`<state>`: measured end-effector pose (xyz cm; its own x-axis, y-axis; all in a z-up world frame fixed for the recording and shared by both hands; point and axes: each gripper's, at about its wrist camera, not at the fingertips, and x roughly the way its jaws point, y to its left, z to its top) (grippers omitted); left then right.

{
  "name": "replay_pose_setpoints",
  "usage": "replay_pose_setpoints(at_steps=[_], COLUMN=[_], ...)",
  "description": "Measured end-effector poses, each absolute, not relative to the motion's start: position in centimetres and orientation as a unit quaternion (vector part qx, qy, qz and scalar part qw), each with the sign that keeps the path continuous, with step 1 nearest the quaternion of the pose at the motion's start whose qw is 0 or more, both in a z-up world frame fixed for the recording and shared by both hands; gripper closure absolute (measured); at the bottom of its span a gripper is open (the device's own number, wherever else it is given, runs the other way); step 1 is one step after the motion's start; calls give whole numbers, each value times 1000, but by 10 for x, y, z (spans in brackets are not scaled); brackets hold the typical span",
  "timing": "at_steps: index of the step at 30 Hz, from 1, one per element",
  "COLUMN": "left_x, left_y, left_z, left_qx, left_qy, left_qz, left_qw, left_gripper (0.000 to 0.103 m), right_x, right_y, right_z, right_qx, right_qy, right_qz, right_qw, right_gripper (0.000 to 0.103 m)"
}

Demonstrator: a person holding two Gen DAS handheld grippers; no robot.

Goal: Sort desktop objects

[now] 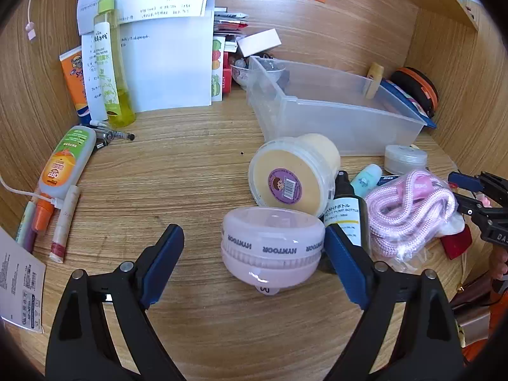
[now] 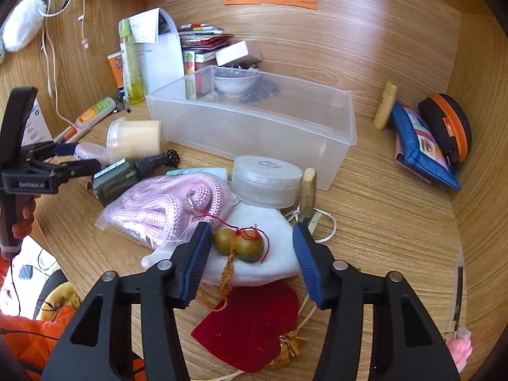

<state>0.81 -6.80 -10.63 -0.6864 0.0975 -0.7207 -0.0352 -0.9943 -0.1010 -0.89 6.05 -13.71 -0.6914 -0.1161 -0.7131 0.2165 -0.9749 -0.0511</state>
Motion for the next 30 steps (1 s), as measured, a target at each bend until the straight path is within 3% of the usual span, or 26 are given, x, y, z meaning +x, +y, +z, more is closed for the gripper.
replay_pose_setpoints(at_steps=[6, 9, 13, 30], left_x=[1, -2, -5, 12], left_y=[-65, -66, -65, -68], left_z=[-114, -115, -116, -78], left_qx=[-408, -413, -416, -368], left_qy=[-35, -43, -47, -50], left_qz=[912, 909, 907, 928], left_qw=[34, 37, 40, 34], left_gripper=[21, 26, 41, 41], right_x=[-6, -5, -5, 3], right_y=[53, 49, 51, 68], right_z=[-140, -142, -141, -105], right_qx=[388, 394, 395, 351], right_qy=[90, 103, 95, 79], right_qz=[-911, -908, -907, -930], right_qw=[104, 105, 106, 75], right_gripper=[70, 71, 72, 75])
